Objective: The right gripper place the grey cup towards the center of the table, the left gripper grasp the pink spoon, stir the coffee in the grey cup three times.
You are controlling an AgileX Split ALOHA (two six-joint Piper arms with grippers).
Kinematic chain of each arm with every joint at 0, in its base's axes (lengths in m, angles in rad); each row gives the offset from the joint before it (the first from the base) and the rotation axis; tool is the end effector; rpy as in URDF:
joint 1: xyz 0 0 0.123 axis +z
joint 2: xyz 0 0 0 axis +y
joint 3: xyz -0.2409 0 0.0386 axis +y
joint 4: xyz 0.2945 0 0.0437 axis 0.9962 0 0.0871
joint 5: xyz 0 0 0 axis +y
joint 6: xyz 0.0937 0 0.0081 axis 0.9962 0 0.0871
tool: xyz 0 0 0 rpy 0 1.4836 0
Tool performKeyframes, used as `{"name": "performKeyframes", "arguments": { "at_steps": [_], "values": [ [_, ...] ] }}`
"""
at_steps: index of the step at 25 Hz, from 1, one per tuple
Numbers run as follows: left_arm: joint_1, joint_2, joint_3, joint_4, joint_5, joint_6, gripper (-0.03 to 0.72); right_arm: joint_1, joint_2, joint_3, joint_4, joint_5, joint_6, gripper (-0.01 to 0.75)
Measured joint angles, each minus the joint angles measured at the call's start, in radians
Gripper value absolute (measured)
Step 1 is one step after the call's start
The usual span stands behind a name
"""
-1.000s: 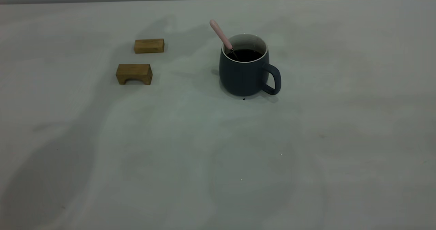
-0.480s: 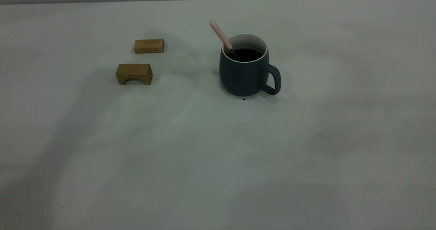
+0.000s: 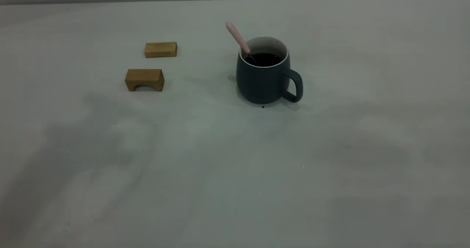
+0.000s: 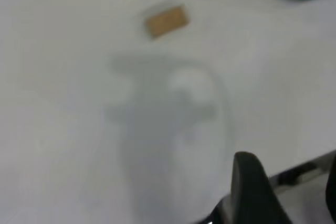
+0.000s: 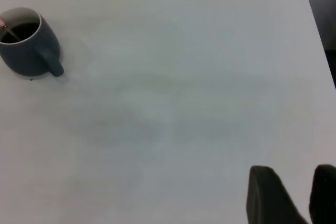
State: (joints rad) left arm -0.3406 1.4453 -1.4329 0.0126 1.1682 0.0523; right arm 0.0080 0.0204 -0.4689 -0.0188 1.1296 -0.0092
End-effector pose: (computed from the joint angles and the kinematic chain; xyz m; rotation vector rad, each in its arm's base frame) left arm 0.3268 -0.1147 0.3233 0.5232 2.6145 -0.0763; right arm 0.0843 -0.0009 0.2809 -0.0175 2.1646 -0.0237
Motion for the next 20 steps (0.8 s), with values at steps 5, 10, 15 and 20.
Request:
{"name": "performKeyframes", "arguments": {
  "at_steps": [5,10,15,20],
  "values": [
    [0.0,-0.208,0.279,0.02,0.0,-0.1,0.417,0.0,0.0,0.0,0.0,0.0,0.0,0.238],
    [0.0,-0.446,0.545,0.02,0.0,-0.157,0.417,0.0,0.0,0.0,0.0,0.0,0.0,0.238],
    [0.075,-0.672,0.743,0.009,0.0,-0.181,0.417,0.0,0.0,0.0,0.0,0.0,0.0,0.238],
    [0.214,-0.887,0.843,0.009,-0.005,-0.109,0.417,0.0,0.0,0.0,0.0,0.0,0.0,0.238]
  ]
}}
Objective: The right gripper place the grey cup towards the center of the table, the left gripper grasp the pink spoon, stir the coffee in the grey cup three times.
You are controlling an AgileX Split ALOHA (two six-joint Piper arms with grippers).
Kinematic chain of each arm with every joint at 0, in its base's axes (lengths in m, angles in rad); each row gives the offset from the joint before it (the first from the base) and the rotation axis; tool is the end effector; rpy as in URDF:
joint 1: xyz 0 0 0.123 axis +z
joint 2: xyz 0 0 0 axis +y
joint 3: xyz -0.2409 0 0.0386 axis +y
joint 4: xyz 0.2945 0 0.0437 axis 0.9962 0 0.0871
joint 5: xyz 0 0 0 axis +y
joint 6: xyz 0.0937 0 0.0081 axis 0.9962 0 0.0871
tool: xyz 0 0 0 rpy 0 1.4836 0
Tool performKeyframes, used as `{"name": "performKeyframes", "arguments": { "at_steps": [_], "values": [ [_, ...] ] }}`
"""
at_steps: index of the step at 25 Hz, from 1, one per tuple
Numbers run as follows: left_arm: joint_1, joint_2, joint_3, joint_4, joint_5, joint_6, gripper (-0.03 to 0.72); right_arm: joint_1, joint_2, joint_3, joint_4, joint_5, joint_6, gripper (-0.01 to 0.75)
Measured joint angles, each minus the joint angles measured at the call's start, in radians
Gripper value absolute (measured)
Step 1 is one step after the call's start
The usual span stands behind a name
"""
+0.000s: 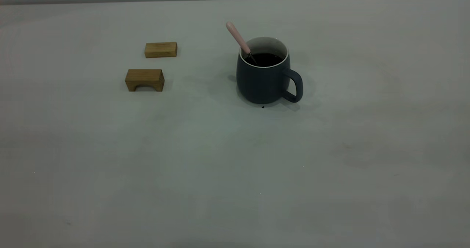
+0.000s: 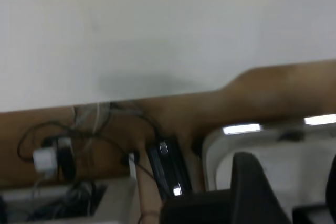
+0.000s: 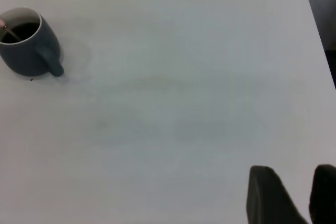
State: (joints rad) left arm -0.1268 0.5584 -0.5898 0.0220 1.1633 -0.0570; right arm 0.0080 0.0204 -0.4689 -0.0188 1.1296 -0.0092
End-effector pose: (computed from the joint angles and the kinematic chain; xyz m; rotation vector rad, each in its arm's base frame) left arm 0.1553 -0.0179 0.2549 0.0955 2.6138 -0.0353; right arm 0.0843 -0.0009 0.2809 -0.0175 2.1646 -0.0237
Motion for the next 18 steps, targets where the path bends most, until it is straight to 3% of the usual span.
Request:
{"name": "performKeyframes", "arguments": {
  "at_steps": [8,18],
  "values": [
    [0.119,-0.322,0.059,0.01,-0.01,0.045,0.419,0.0,0.0,0.0,0.0,0.0,0.0,0.239],
    [0.138,-0.528,0.104,0.01,-0.029,0.045,0.419,0.0,0.0,0.0,0.0,0.0,0.0,0.239]
  ]
}}
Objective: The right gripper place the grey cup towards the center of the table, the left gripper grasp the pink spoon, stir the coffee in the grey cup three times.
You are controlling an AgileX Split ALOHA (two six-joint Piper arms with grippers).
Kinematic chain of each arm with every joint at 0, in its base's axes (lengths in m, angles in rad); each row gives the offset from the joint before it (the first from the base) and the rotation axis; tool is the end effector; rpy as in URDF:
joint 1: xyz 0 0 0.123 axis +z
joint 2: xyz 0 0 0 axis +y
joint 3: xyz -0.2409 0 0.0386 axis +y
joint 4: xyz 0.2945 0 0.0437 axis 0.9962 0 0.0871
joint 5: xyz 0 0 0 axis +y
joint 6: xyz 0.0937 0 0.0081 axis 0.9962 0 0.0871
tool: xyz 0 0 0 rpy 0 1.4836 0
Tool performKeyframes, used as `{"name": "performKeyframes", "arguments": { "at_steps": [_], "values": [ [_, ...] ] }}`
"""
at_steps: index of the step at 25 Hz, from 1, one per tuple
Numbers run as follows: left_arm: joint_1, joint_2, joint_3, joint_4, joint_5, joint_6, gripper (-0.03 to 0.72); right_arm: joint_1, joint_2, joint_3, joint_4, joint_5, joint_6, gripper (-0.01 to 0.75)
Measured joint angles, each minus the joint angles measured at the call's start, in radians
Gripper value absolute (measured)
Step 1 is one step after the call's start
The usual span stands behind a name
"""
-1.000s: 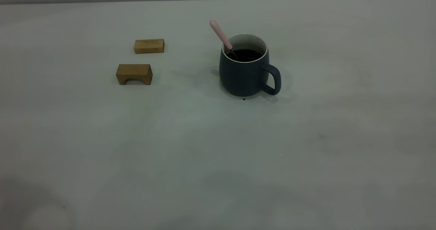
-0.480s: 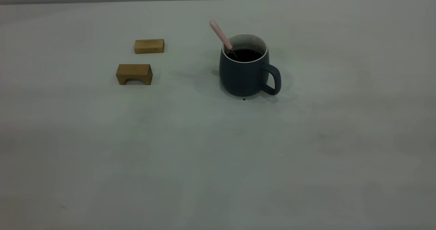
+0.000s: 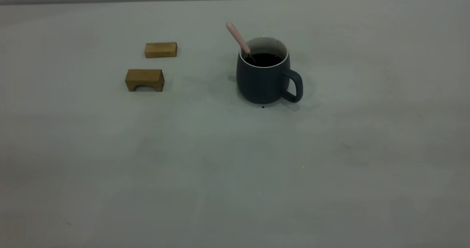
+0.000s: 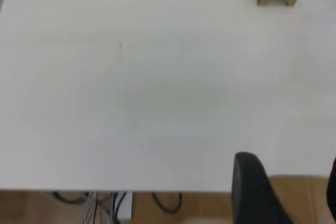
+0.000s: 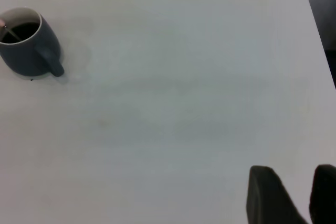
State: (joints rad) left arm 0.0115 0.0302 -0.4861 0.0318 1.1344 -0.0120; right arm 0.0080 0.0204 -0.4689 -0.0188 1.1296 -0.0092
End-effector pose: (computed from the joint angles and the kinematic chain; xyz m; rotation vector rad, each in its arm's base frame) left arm 0.0835 0.0037 0.2853 -0.0275 2.1617 0.0386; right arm 0.0843 -0.0009 0.2809 -0.0175 2.1646 -0.0237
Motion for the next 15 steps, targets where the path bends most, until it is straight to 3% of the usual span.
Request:
{"name": "performKeyframes", "arguments": {
  "at_steps": [15],
  "values": [
    [0.0,-0.049,0.0,-0.001,0.0,0.001,0.419,0.0,0.0,0.0,0.0,0.0,0.0,0.239]
  ]
}}
